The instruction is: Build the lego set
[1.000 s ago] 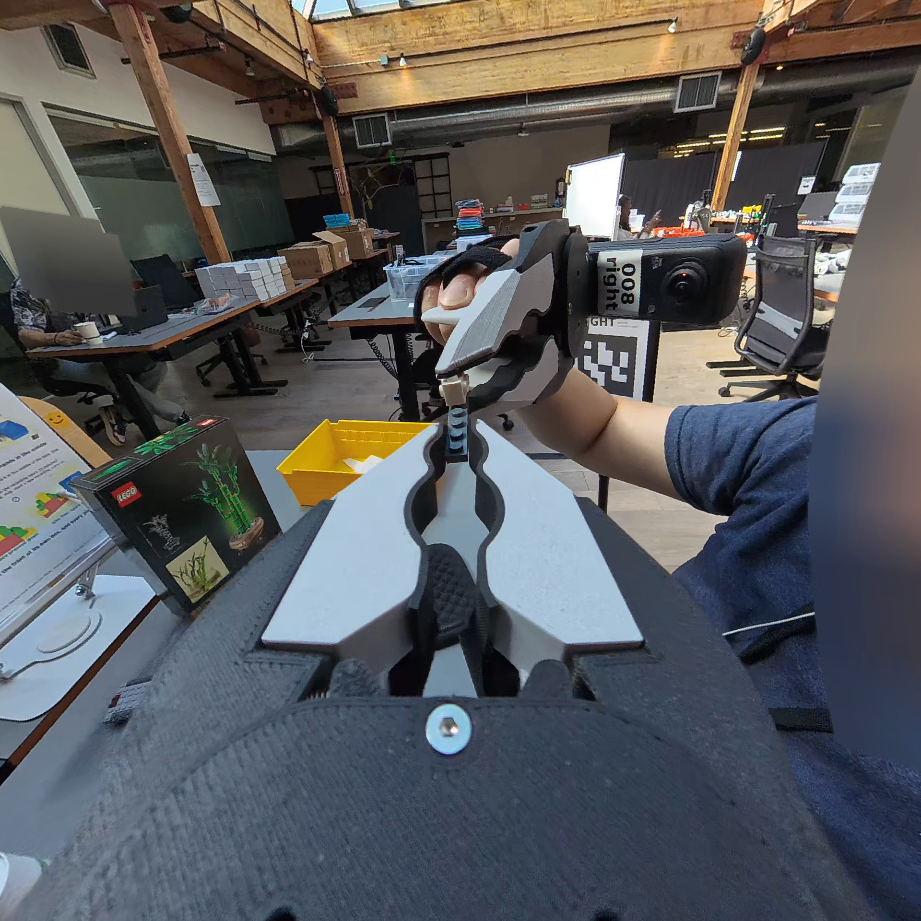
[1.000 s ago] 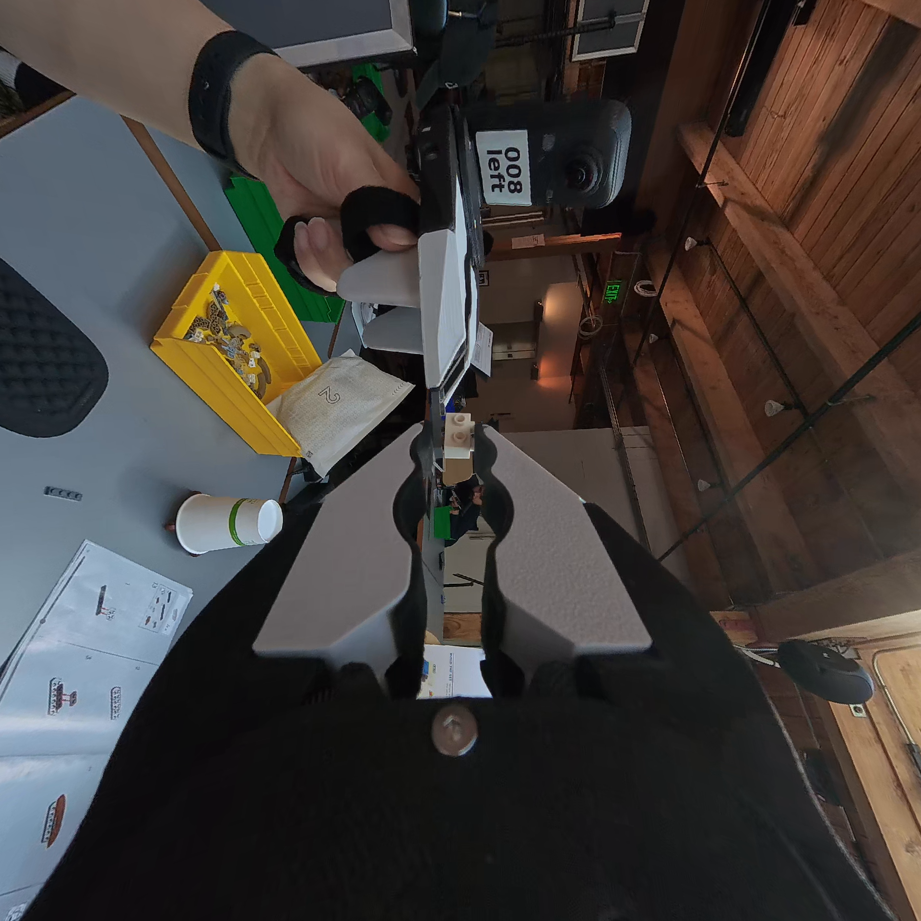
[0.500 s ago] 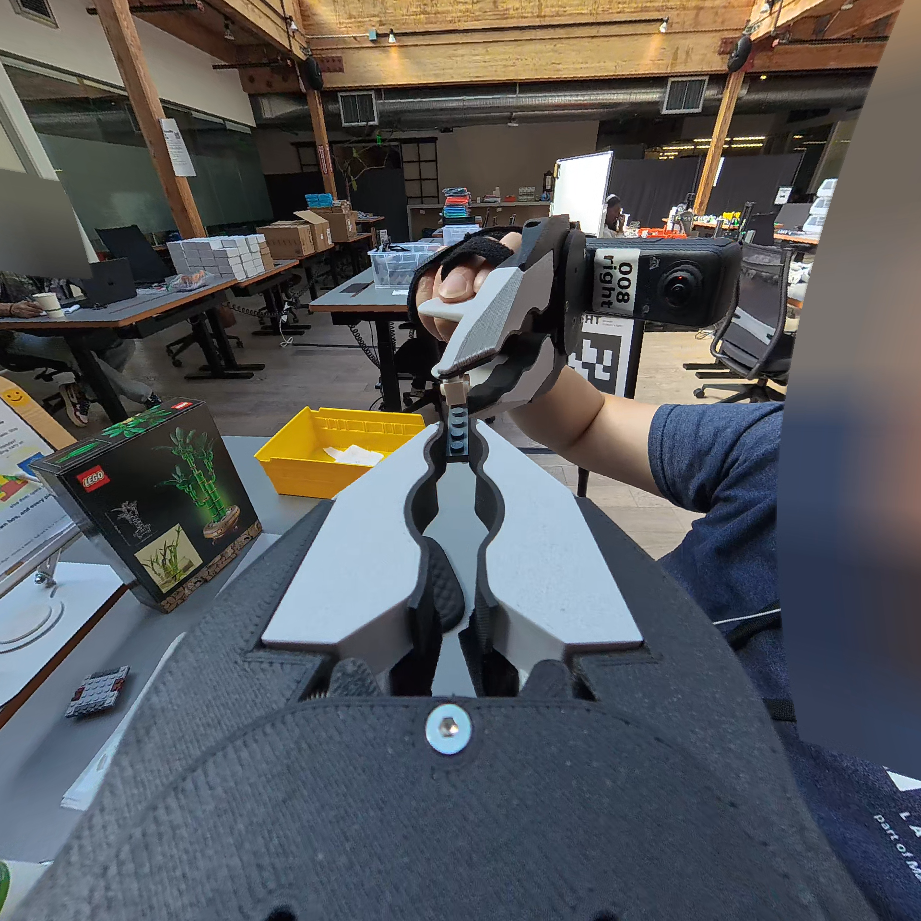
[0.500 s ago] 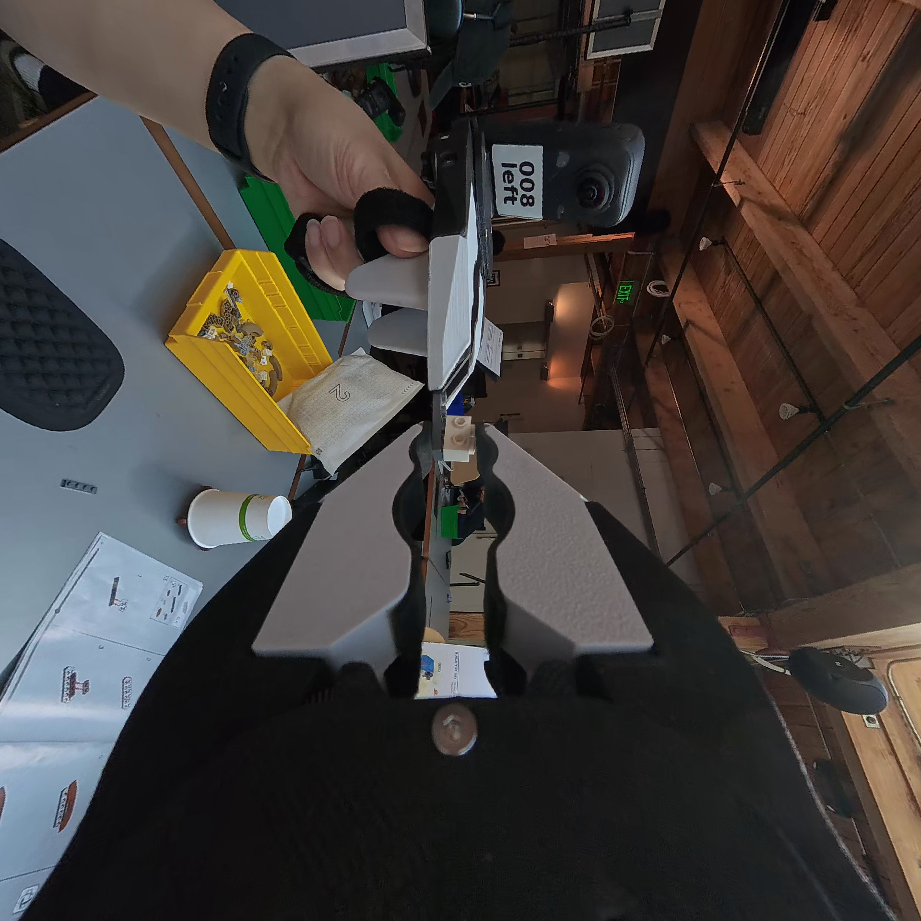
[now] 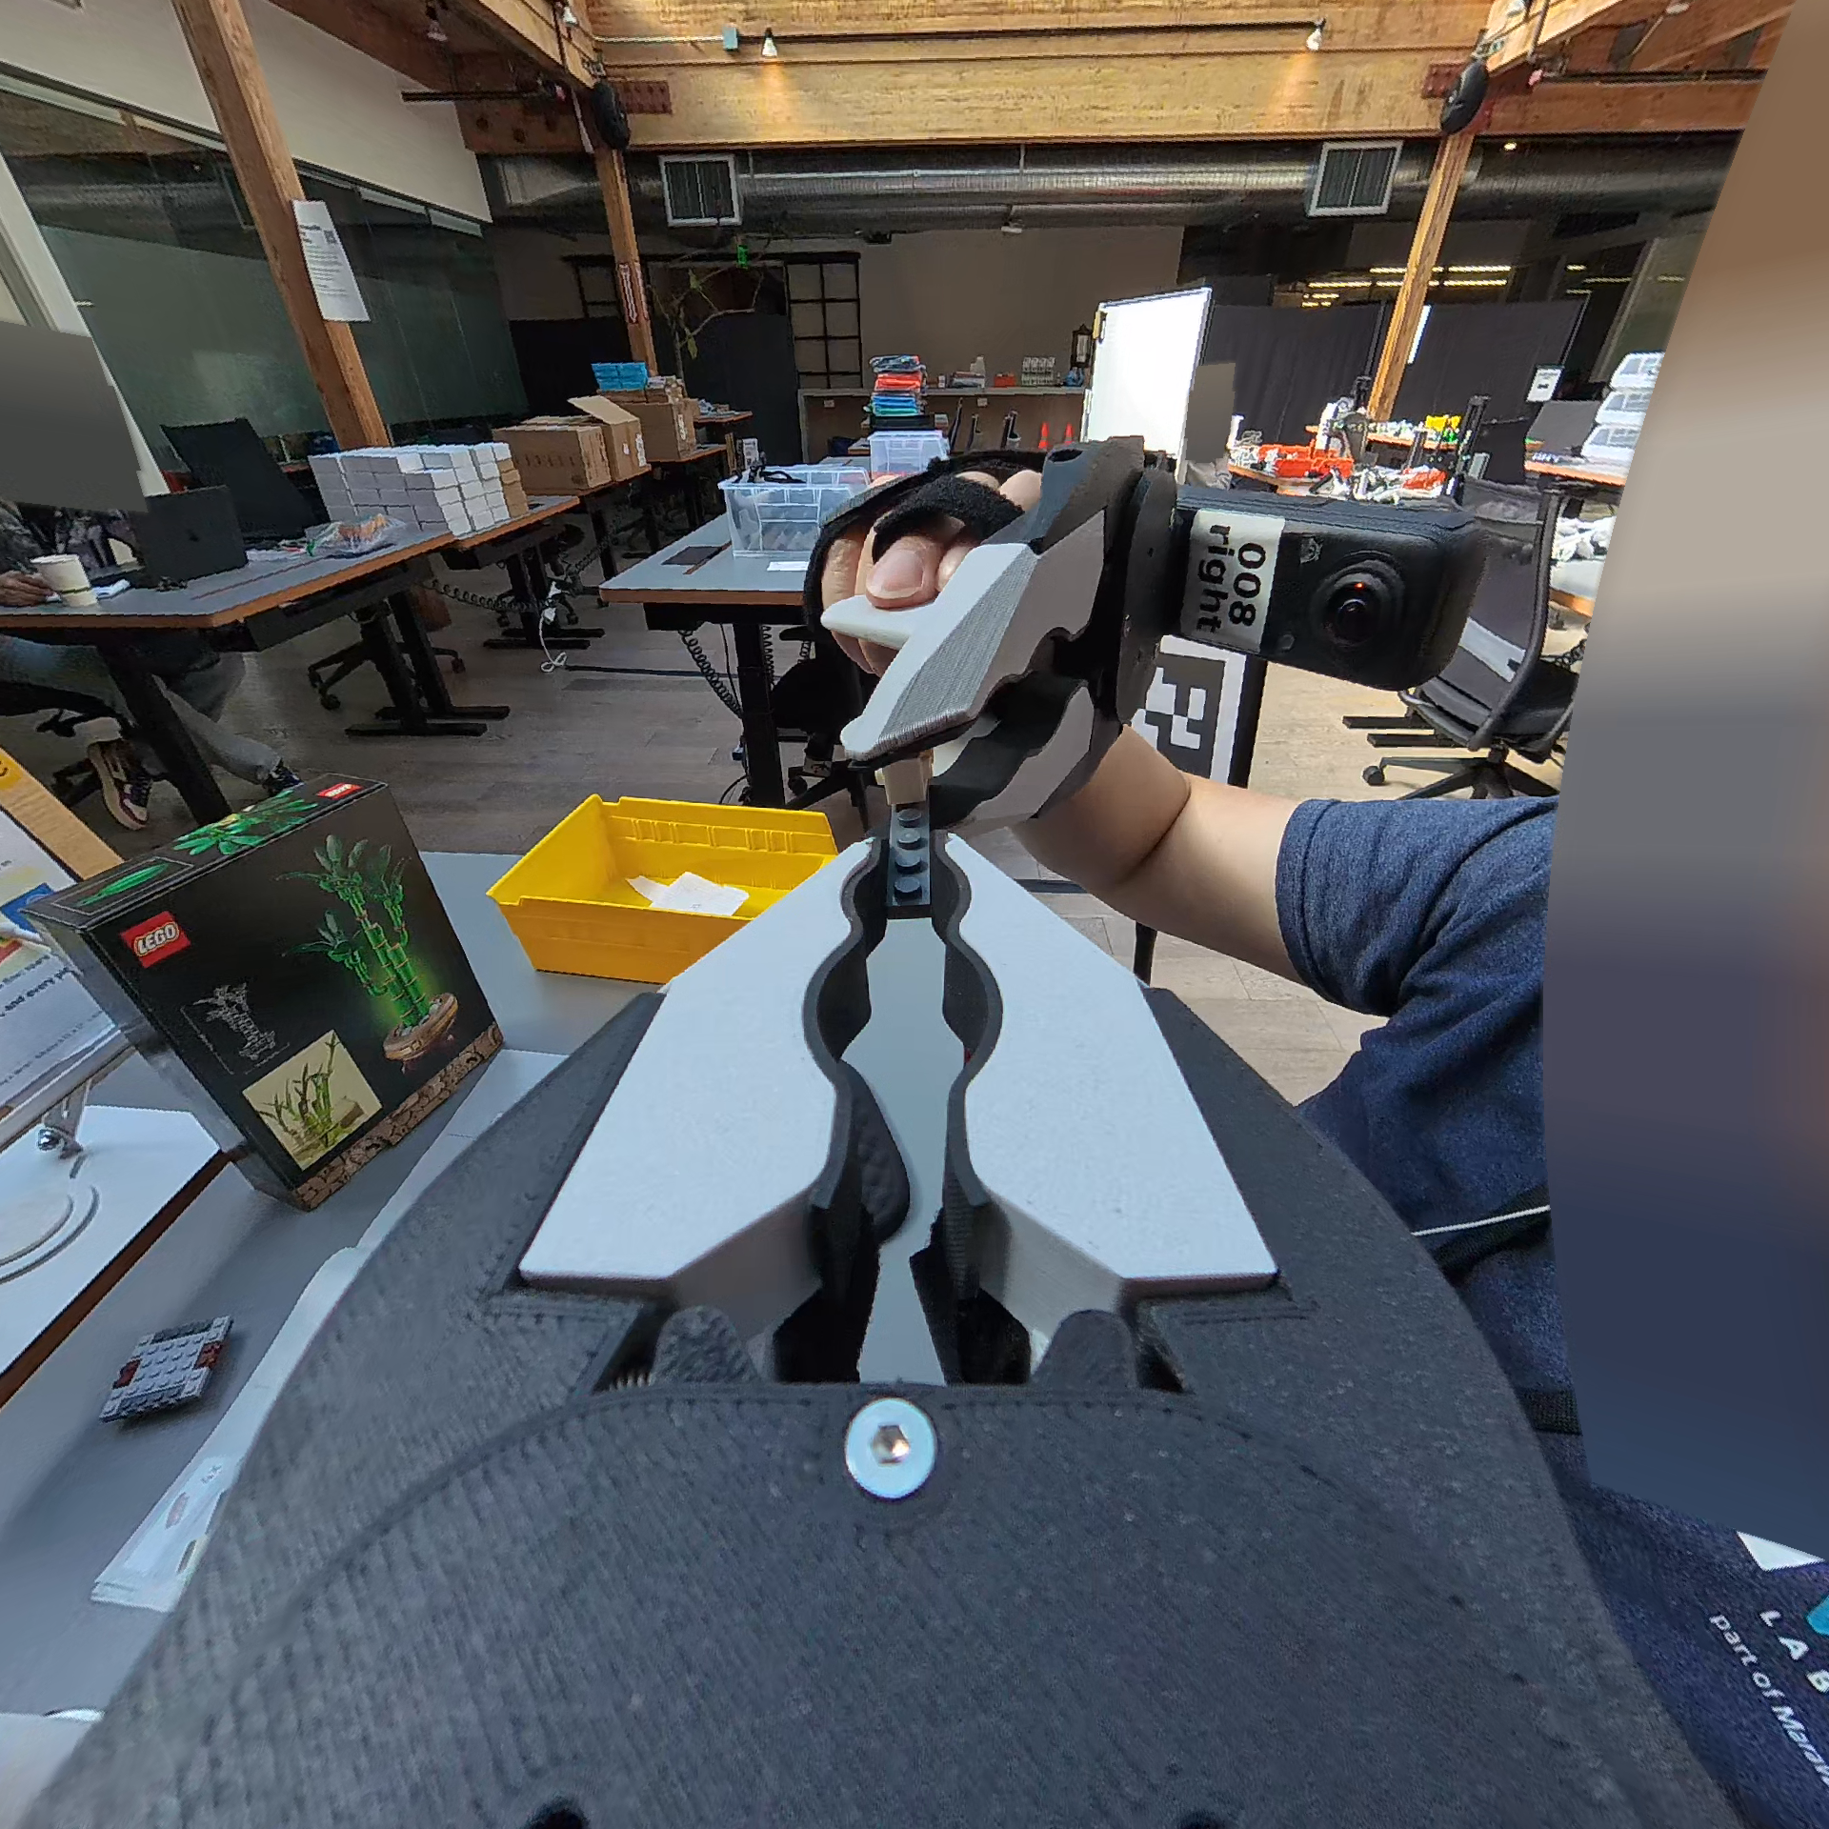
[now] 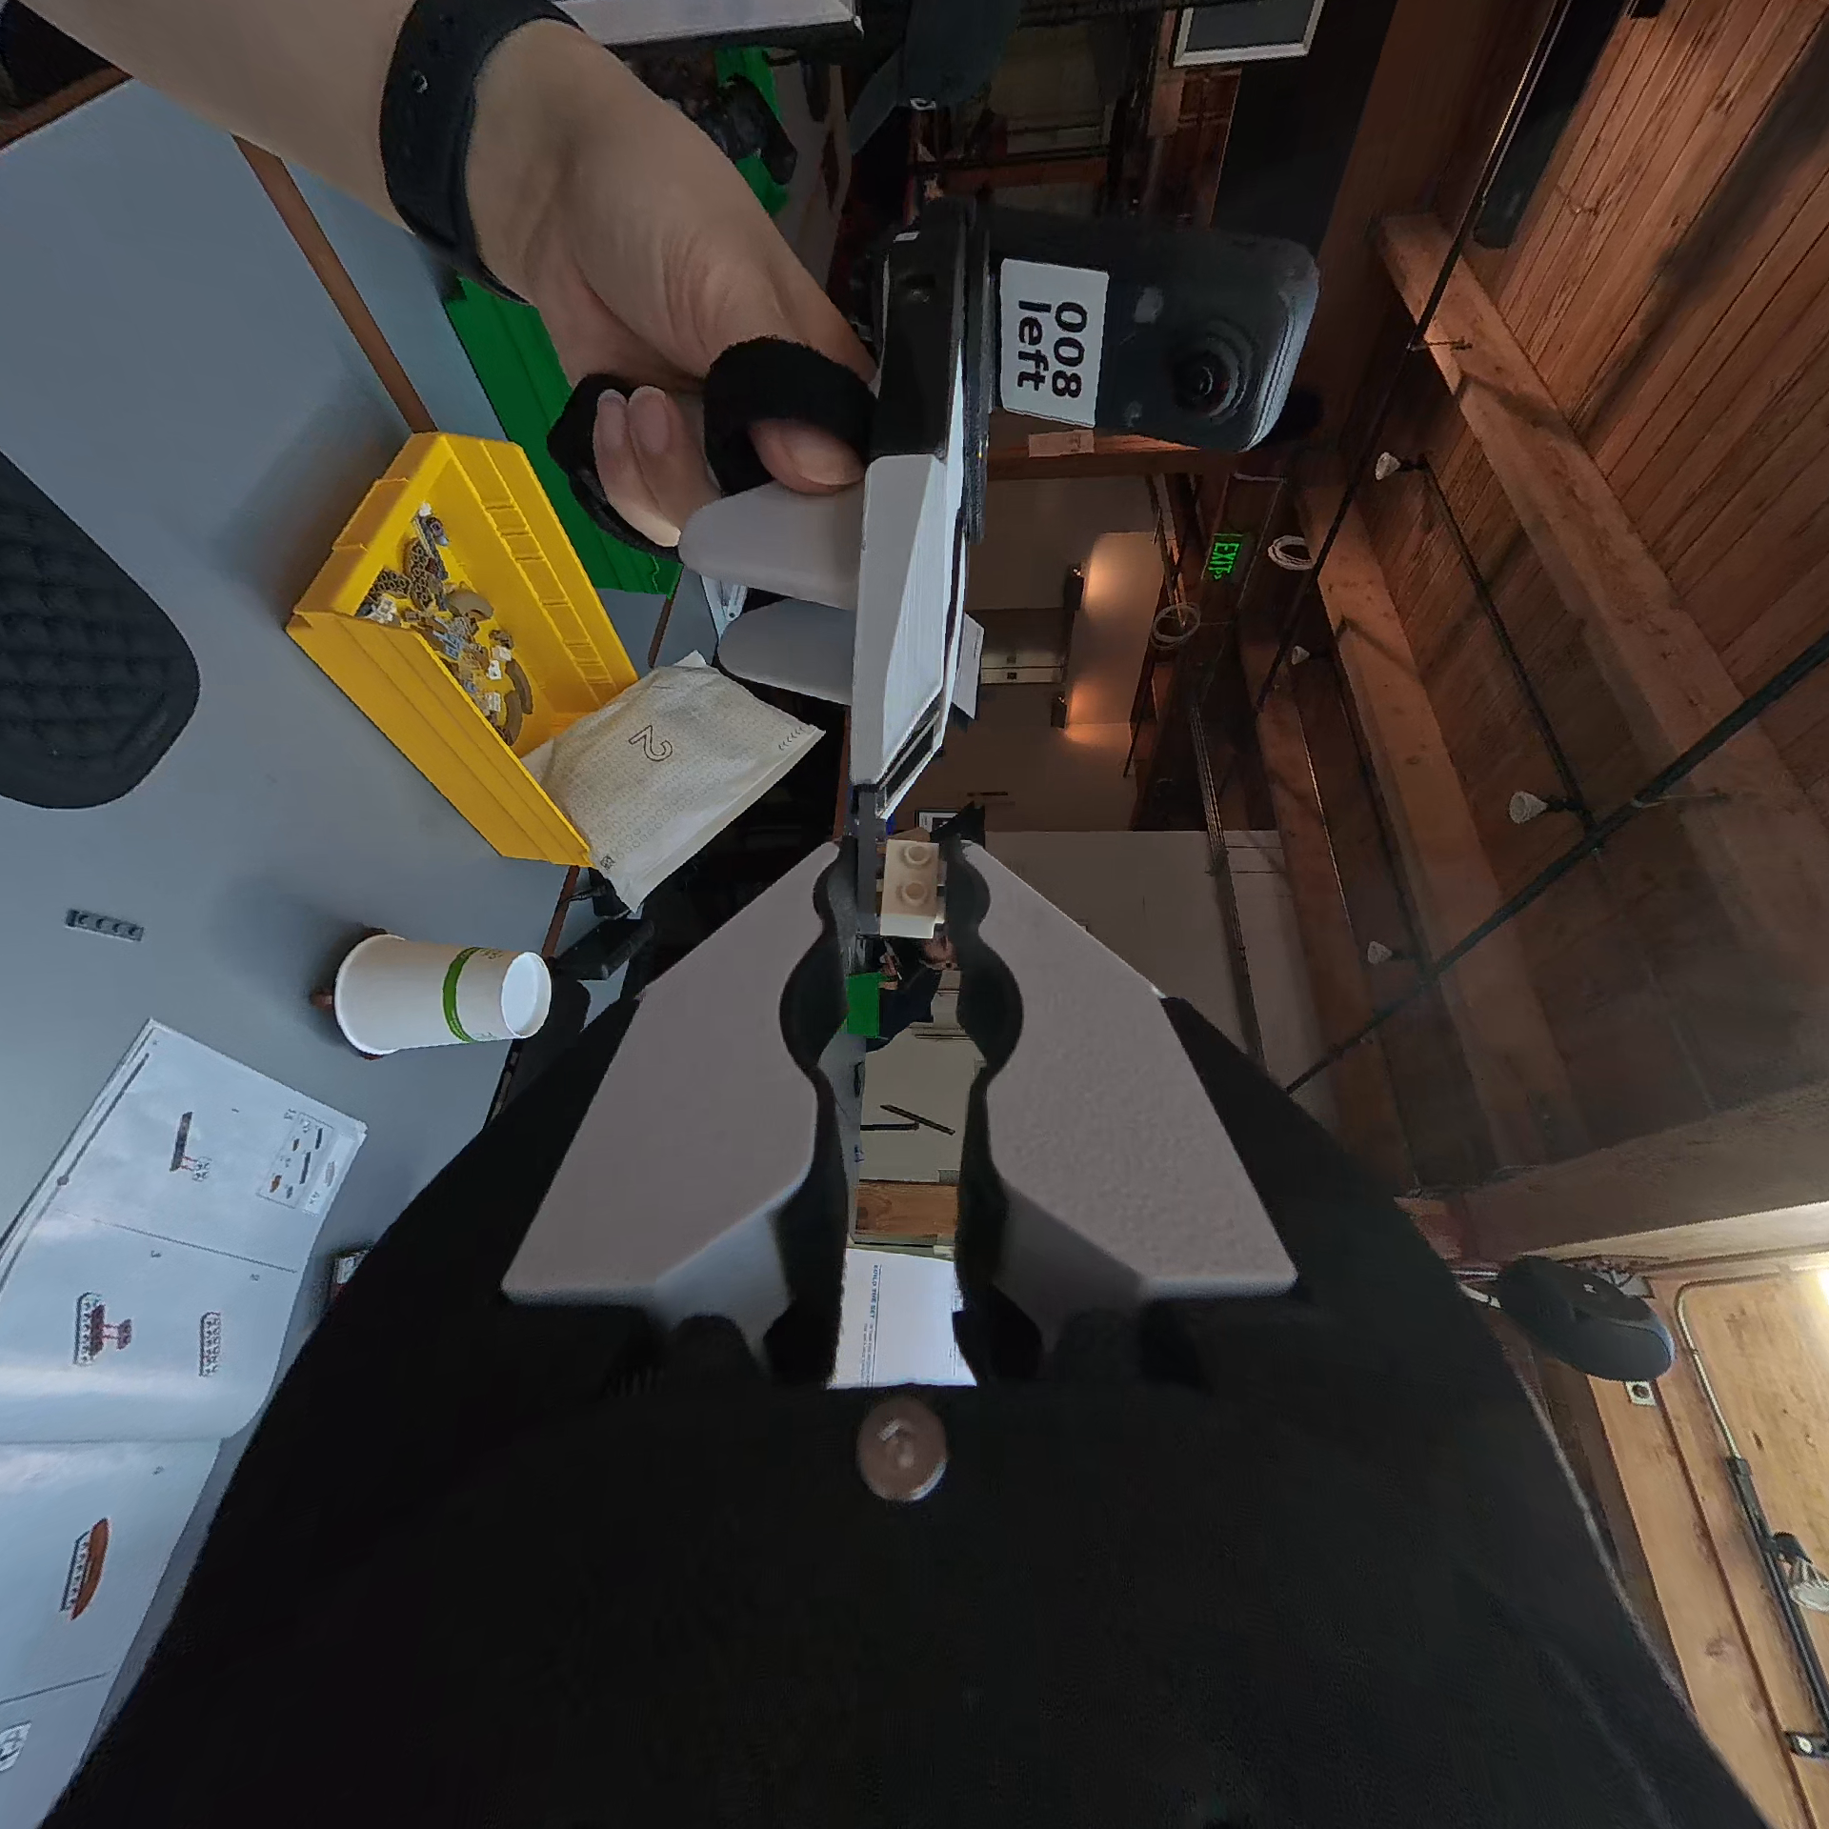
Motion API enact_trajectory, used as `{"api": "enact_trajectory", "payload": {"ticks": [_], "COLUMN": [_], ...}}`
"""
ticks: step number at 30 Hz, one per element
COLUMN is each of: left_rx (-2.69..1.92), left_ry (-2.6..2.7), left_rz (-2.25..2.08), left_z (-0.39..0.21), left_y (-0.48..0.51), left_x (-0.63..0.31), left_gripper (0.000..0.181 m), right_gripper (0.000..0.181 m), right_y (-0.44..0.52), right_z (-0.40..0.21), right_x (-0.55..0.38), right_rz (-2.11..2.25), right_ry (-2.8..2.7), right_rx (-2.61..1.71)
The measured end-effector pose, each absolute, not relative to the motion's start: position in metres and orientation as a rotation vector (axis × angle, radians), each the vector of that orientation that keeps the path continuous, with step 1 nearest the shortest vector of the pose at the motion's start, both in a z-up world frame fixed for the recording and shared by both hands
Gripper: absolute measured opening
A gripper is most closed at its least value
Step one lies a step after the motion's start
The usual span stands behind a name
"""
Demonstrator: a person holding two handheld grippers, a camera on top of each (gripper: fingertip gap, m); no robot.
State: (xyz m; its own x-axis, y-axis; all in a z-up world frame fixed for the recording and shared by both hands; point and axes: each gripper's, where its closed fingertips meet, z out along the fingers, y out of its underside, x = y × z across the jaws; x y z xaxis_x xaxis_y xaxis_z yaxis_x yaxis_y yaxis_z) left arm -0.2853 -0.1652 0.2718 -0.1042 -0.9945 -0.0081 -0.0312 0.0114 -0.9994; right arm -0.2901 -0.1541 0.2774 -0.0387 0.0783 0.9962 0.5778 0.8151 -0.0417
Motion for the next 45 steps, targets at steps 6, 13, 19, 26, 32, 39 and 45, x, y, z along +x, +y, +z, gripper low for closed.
{"api": "enact_trajectory", "payload": {"ticks": [6, 13, 19, 26, 32, 39, 45], "left_rx": [-1.184, -1.198, -1.196, -1.21, -1.223, -1.252, -1.257], "left_ry": [1.309, 1.313, 1.302, 1.291, 1.299, 1.297, 1.289], "left_rz": [-1.276, -1.279, -1.294, -1.266, -1.265, -1.291, -1.319], "left_z": [0.271, 0.267, 0.268, 0.263, 0.26, 0.253, 0.25], "left_y": [-0.165, -0.163, -0.162, -0.158, -0.157, -0.154, -0.151], "left_x": [-0.286, -0.286, -0.288, -0.288, -0.287, -0.286, -0.285], "left_gripper": [0.006, 0.006, 0.006, 0.006, 0.006, 0.005, 0.006], "right_gripper": [0.015, 0.015, 0.015, 0.015, 0.014, 0.013, 0.014], "right_y": [-0.154, -0.152, -0.151, -0.147, -0.145, -0.141, -0.139], "right_z": [0.277, 0.273, 0.272, 0.268, 0.265, 0.256, 0.254], "right_x": [-0.291, -0.291, -0.293, -0.294, -0.293, -0.292, -0.292], "right_rz": [-0.458, -0.462, -0.436, -0.47, -0.448, -0.454, -0.458], "right_ry": [-1.576, -1.602, -1.579, -1.575, -1.599, -1.627, -1.609], "right_rx": [-0.523, -0.527, -0.53, -0.518, -0.554, -0.577, -0.581]}}
